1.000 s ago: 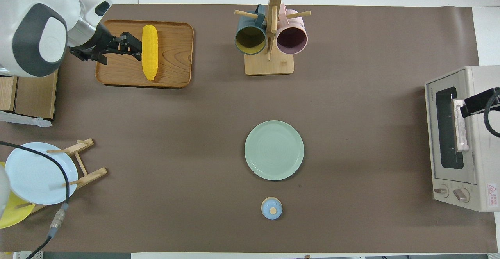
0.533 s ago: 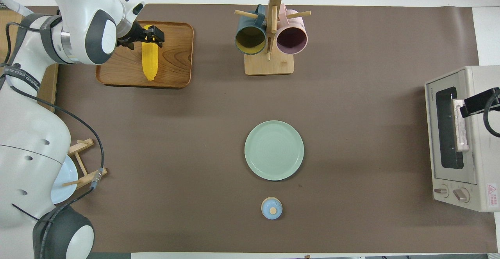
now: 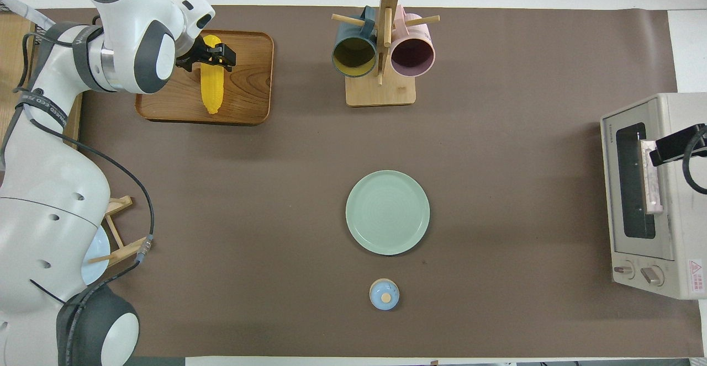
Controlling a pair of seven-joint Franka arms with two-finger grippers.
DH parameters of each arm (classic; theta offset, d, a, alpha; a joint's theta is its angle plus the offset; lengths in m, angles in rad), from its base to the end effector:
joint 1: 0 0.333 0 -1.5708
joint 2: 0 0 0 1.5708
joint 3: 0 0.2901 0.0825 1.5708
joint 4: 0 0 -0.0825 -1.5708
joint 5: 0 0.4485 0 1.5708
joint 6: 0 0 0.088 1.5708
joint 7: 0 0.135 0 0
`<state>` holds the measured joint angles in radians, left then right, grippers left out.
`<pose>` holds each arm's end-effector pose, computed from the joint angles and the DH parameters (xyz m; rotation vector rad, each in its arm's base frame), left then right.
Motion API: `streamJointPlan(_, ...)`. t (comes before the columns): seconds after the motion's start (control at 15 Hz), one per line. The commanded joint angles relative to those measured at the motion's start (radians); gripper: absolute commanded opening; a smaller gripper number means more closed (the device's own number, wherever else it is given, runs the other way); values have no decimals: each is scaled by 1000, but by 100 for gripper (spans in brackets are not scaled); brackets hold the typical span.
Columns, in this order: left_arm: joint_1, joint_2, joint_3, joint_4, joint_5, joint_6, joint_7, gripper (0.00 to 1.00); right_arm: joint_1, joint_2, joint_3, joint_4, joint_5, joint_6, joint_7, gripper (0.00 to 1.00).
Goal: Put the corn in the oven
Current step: 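Carry the corn with the left gripper over the pale green plate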
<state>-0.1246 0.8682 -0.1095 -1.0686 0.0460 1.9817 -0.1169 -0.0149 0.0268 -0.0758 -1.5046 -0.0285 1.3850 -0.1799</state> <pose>0.8011 -0.1620 0.2456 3.0896 -0.1453 0.0643 0.5997 -0.0583 0.5746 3.1197 0.1340 -0.2332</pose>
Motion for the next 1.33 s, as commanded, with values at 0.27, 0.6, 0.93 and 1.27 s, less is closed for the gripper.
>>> streamJointPlan(0.27,-9,-25,1,-53,5,16,13,0,-8,-10,8,-16,4,8,11,100)
streamJointPlan(0.6,-12,-141,4,-57,-61,-67,-10,0,-8,-10,8,-16,4,5,13,100)
streamJointPlan(0.93,-84,-409,-3,-309,-72,-135,-208,0,-5,-10,8,-16,4,5,13,100)
streamJointPlan(1.27,-251,-623,-6,-623,-100,-68,-406,0,-7,-10,8,-16,4,5,13,100)
